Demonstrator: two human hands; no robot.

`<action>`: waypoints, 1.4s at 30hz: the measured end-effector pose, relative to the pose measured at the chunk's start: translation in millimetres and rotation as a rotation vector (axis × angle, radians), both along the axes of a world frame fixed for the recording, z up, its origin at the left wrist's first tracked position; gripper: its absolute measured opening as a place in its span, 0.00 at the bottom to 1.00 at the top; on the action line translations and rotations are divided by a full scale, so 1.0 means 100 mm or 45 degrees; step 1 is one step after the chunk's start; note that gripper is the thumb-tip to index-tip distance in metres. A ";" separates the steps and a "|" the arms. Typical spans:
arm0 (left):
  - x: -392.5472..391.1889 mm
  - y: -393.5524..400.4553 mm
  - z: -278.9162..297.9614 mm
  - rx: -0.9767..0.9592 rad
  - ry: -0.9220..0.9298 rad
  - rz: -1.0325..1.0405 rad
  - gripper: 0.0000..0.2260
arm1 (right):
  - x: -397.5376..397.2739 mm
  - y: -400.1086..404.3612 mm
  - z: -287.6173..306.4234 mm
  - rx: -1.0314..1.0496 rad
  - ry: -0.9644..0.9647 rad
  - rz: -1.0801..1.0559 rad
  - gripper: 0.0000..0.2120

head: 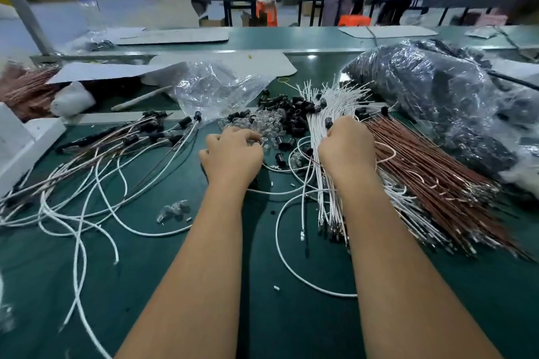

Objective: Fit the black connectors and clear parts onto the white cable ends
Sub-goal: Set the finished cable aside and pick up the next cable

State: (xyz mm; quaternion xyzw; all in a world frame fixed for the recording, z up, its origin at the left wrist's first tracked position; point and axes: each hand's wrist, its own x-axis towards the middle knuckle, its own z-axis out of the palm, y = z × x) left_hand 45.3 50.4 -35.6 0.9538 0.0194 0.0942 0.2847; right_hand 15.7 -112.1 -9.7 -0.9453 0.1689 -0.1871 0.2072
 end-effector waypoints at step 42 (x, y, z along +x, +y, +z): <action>0.03 -0.17 0.05 -0.279 -0.596 -0.336 0.08 | 0.02 0.06 -0.03 -0.331 -0.449 0.267 0.09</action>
